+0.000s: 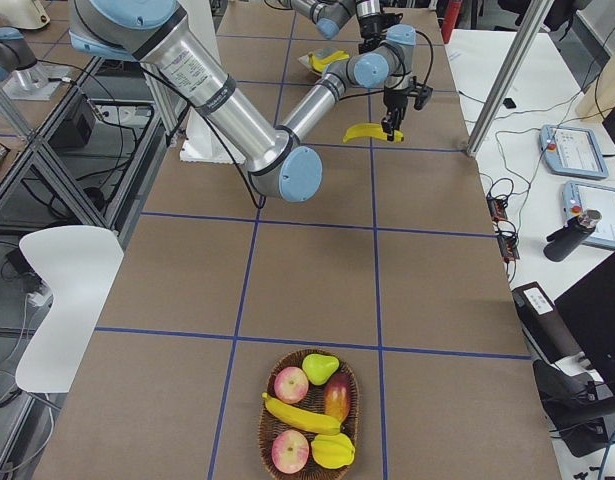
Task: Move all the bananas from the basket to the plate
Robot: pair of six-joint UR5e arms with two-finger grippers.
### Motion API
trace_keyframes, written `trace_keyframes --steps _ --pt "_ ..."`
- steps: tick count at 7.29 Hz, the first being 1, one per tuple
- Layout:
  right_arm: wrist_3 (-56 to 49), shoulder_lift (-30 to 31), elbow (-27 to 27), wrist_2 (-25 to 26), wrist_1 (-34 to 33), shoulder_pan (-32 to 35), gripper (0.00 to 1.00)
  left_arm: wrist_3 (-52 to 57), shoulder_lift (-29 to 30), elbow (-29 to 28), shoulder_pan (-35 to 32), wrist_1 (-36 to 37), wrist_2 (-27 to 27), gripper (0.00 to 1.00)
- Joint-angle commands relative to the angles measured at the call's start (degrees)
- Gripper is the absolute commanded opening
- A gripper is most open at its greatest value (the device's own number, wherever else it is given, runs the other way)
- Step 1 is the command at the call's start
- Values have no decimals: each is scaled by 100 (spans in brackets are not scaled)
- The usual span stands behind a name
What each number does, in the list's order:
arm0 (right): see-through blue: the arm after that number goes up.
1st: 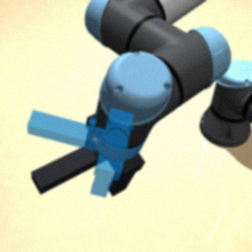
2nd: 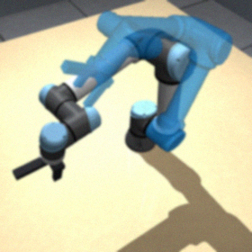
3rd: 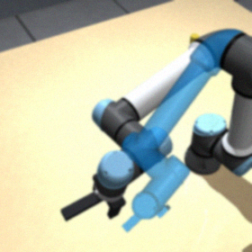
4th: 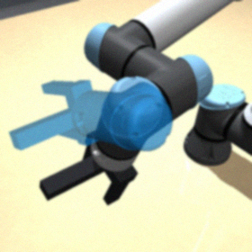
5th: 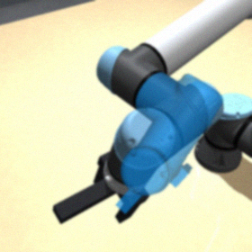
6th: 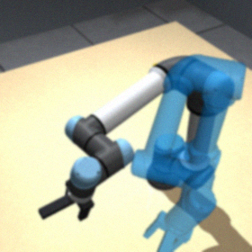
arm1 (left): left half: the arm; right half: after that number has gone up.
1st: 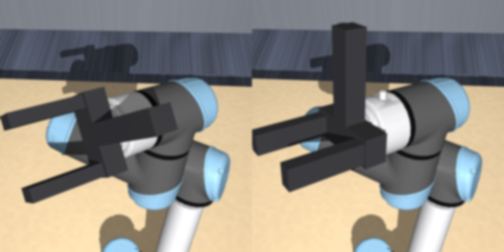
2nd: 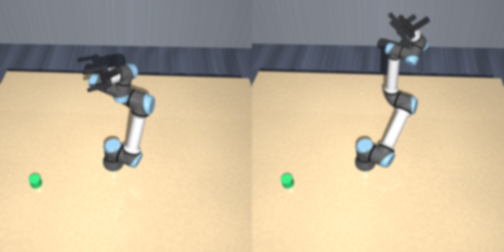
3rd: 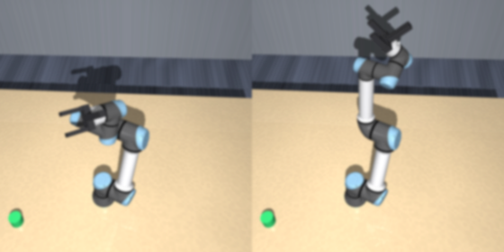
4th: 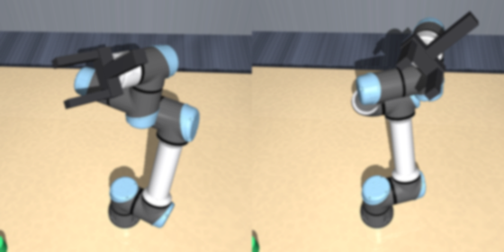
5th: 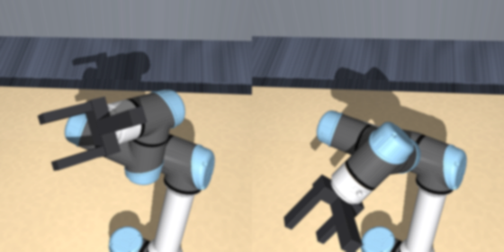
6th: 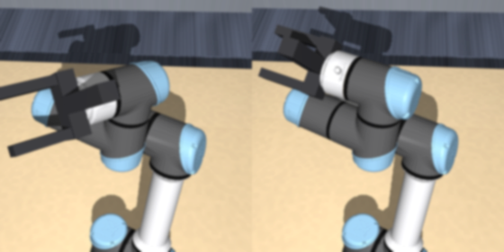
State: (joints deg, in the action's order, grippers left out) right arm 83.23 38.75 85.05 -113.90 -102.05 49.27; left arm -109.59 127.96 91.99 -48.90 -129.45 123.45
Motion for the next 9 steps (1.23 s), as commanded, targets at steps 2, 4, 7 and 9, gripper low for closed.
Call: trace_keyframes --steps 2,4,7,9 --pt "711 -516 -76 -18 72 -337 0 -142 88 47 336 -1 -93 100" --pt "800 -711 -173 -10 80 -540 0 -142 176 64 477 -1 -102 100" --pt "791 -746 -173 -18 80 -558 0 -116 194 65 635 -10 -198 100" --pt "782 -773 -164 -27 80 -567 0 -98 194 65 899 -10 -515 100"
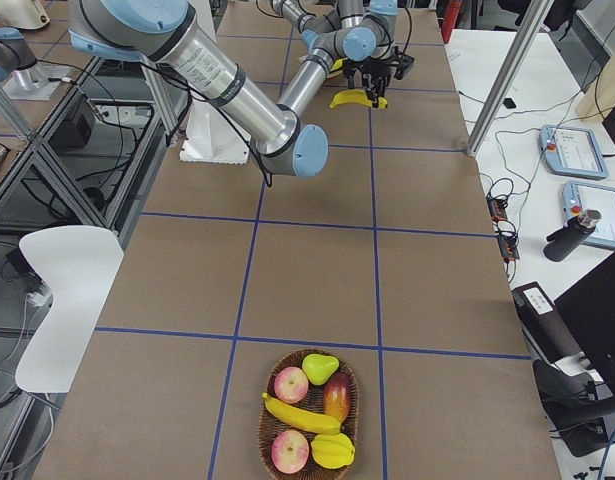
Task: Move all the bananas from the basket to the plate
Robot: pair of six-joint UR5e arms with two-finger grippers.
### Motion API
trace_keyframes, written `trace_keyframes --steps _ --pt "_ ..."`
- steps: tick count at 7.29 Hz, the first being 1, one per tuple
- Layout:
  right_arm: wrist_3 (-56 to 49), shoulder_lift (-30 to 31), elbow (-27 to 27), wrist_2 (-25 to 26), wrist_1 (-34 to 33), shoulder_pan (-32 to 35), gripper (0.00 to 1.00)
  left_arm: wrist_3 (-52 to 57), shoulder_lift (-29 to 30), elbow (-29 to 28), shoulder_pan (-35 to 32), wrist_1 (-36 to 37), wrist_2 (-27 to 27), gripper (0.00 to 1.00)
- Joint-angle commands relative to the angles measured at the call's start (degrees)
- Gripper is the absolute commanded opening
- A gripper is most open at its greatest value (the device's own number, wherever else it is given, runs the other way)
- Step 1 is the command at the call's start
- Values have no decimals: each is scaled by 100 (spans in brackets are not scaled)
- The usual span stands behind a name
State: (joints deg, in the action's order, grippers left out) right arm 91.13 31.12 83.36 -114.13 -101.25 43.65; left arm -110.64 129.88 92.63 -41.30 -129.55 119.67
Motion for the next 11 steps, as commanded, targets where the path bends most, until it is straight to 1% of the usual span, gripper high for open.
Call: trace_keyframes --steps 1,6,8,9,10,11 --pt "-7 -19 5 -13 0 3 0 -1 2 9 184 0 -137 100" --pt "2 -19 13 -30 0 3 0 16 -7 0 333 0 -137 98" --pt "1 -19 22 -30 0 3 0 16 -7 0 351 0 -137 82" --pt "-7 -19 22 -30 0 3 0 16 -7 0 351 0 -137 70" --pt "-7 -19 22 -30 9 3 0 16 -7 0 351 0 -137 47" --pt "-7 -10 31 -30 87 3 0 34 -24 0 351 0 -137 0"
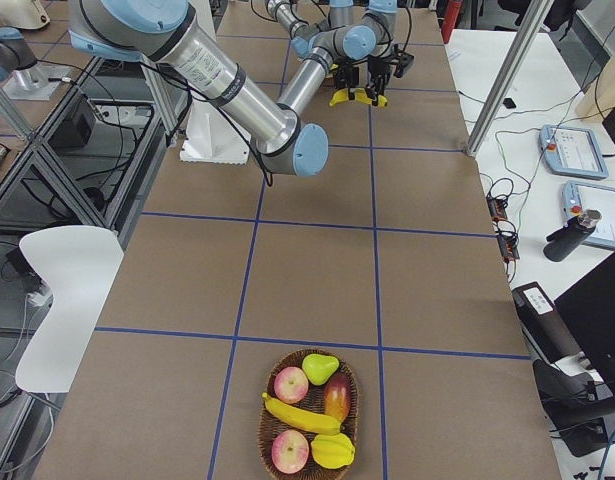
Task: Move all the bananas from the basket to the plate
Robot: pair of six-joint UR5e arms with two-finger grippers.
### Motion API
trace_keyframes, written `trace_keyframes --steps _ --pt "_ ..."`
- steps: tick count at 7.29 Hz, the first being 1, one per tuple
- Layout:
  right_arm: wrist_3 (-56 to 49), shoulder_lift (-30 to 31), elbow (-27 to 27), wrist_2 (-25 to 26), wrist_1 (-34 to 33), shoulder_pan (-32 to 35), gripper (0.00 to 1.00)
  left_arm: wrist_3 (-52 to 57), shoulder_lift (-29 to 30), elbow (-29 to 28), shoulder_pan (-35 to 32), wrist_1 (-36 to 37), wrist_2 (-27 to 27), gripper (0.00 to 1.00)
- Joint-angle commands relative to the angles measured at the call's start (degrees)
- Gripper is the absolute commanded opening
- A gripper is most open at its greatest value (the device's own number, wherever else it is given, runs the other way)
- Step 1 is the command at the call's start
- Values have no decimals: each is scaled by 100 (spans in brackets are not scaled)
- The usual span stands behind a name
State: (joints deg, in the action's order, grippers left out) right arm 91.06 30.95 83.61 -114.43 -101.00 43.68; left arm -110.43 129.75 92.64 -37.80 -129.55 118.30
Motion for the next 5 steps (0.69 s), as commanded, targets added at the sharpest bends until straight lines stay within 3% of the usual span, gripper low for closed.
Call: trace_keyframes --steps 1,2,5 --pt "8 51 6 0 298 0 7 22 -12 0 1 0 9 0" --pt "-1 51 -2 0 309 0 99 22 -38 9 1 0 61 0" --pt "-1 78 24 -123 326 44 100 22 -55 26 1 0 79 0"
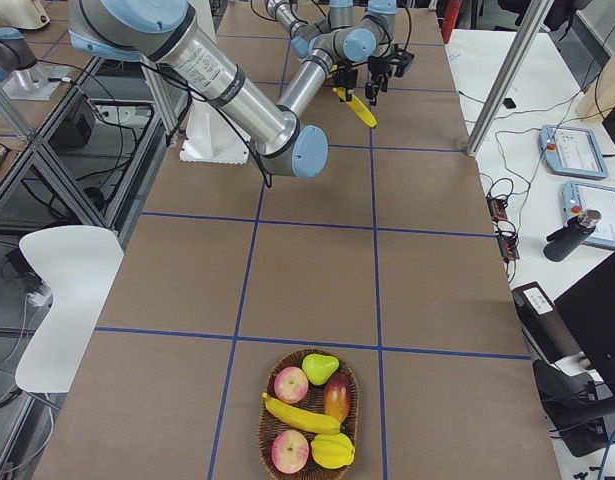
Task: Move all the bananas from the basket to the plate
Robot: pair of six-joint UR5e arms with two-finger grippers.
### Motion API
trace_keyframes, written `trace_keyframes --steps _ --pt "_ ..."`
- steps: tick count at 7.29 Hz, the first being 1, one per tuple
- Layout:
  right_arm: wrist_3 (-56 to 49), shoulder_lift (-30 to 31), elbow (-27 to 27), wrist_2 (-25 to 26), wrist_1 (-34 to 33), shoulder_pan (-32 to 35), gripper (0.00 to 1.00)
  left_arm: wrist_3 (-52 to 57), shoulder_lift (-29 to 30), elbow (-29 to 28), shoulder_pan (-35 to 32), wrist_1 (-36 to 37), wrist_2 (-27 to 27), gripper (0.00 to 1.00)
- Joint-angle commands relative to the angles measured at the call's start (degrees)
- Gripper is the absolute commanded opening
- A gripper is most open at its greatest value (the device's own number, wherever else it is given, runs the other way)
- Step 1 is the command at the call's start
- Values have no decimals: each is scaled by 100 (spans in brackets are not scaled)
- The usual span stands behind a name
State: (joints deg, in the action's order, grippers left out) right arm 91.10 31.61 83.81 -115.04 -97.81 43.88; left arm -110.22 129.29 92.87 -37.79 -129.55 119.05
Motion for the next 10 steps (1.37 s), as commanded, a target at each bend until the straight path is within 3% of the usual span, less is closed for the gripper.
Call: trace_keyframes --steps 1,3,5,8,10 --pt "4 12 21 -141 8 85 100 0 -18 -5 0 0 5 0" --pt "-56 203 39 -701 -10 618 100 0 -70 -23 -26 35 5 0" --pt "-232 616 275 -915 -1 1025 100 -96 -533 352 -271 62 -4 0" --pt "-356 723 285 -889 -1 1052 100 -720 -2491 1819 -833 227 -92 0" --pt "-365 872 285 -863 199 1052 100 -860 -3616 2243 -879 246 -904 0"
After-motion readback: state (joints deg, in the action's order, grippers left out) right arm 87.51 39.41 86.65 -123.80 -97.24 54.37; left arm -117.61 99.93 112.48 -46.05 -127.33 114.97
